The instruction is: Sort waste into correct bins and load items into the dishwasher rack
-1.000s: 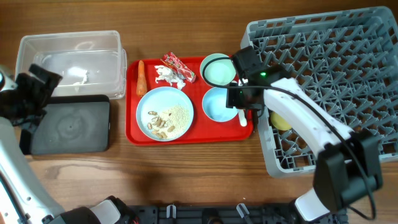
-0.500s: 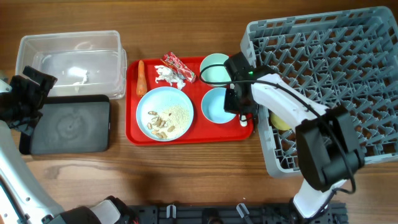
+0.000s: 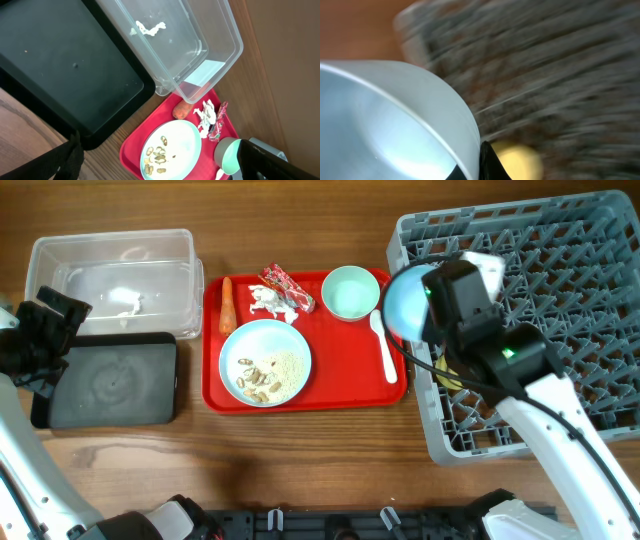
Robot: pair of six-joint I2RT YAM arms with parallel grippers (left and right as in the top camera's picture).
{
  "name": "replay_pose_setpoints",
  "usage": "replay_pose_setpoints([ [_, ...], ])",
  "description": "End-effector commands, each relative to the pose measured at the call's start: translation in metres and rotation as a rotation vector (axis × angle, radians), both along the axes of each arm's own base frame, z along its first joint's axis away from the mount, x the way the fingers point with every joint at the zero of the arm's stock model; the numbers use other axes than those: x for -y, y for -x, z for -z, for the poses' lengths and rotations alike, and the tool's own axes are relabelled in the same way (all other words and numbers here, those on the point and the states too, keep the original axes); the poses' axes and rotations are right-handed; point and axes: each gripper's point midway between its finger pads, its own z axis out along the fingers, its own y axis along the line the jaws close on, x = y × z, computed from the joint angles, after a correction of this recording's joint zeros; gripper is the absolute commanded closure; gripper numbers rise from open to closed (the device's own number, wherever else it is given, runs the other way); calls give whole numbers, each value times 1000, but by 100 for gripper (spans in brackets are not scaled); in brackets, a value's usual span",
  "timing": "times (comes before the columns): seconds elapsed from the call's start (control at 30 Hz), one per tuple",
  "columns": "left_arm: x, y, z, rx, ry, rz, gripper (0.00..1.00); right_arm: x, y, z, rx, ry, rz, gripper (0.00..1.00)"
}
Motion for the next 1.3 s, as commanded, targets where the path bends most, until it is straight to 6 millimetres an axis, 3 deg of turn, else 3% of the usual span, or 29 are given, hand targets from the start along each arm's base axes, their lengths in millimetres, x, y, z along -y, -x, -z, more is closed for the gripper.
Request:
replay_pose_setpoints([
  [0.0, -2, 2, -1, 1, -11, -10, 0, 64, 4, -49, 119, 445, 235, 96],
  [0.23, -2, 2, -1, 1, -11, -10, 0, 84, -28, -51, -10, 771, 249, 96],
  [0.43, -2, 1, -1, 1, -11, -10, 0, 103, -63, -20, -195, 931, 215, 96],
  [0.7, -3, 2, -1, 1, -11, -11, 0, 136, -77, 25, -338, 984, 270, 96],
  [0.97, -3, 2, -1, 1, -11, -11, 0, 160, -93, 40, -401, 1016, 288, 96],
  [1.2, -2, 2, -1, 1, -11, -10, 0, 148, -99, 60, -440, 1034, 224, 95],
  [1.27, -2, 2, -1, 1, -11, -10, 0, 144, -100, 65, -438, 1034, 216, 90],
])
